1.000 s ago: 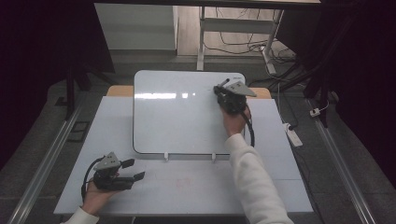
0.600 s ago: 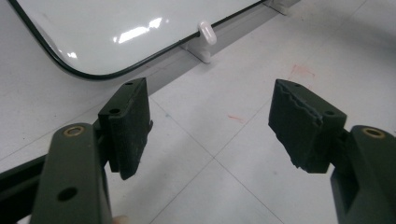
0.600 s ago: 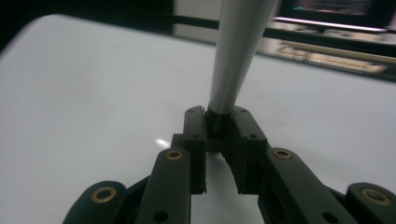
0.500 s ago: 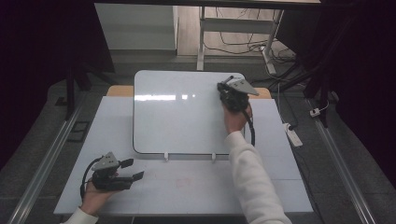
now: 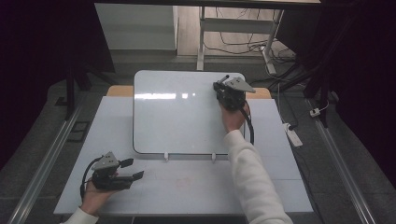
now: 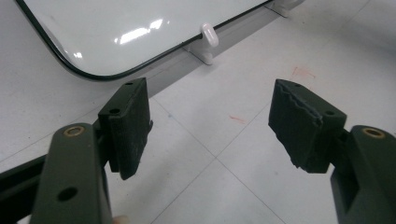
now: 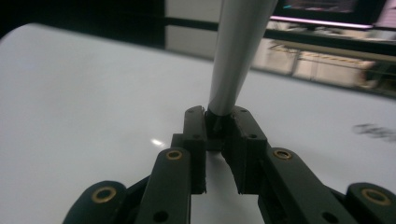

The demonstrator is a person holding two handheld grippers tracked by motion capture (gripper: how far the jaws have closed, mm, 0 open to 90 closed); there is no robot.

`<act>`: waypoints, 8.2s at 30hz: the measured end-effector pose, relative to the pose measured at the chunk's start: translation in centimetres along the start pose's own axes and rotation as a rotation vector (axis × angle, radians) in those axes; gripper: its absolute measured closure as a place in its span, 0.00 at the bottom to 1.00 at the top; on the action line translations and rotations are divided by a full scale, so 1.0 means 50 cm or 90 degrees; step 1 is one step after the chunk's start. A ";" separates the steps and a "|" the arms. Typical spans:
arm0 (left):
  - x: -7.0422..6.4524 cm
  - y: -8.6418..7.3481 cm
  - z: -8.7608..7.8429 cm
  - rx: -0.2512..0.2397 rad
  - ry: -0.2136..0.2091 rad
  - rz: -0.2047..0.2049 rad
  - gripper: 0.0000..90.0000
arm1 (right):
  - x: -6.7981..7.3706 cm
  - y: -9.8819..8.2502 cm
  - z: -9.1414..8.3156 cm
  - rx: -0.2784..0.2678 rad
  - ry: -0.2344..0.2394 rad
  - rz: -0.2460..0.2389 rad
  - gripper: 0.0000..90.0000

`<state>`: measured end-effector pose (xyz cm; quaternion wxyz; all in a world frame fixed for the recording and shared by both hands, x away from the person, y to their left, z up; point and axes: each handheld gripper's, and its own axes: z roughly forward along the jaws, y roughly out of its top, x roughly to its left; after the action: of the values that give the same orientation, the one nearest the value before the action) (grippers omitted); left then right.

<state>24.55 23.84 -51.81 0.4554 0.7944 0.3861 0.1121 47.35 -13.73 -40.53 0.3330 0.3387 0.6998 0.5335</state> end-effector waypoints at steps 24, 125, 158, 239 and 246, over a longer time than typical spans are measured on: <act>-0.009 0.013 -0.003 -0.041 0.022 0.006 0.34 | 0.058 -0.100 -0.186 0.067 0.219 0.016 0.86; -0.146 0.245 0.143 -0.084 -0.086 0.167 0.90 | 0.206 -0.187 -0.227 0.204 0.407 -0.014 0.70; 0.117 0.425 0.057 -0.138 0.095 -0.036 0.90 | -0.006 -0.258 -0.393 0.184 0.140 -0.014 0.55; 0.012 0.073 -0.046 -0.037 0.006 -0.009 0.37 | -0.036 -0.271 -0.398 0.186 0.143 -0.044 0.52; 0.008 0.048 -0.042 -0.028 0.006 -0.017 0.37 | -0.036 -0.270 -0.396 0.182 0.142 -0.043 0.52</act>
<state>24.94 24.75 -48.78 0.4722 0.7785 0.3961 0.1187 30.33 -28.26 -49.34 0.2198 0.2977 0.8121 0.4511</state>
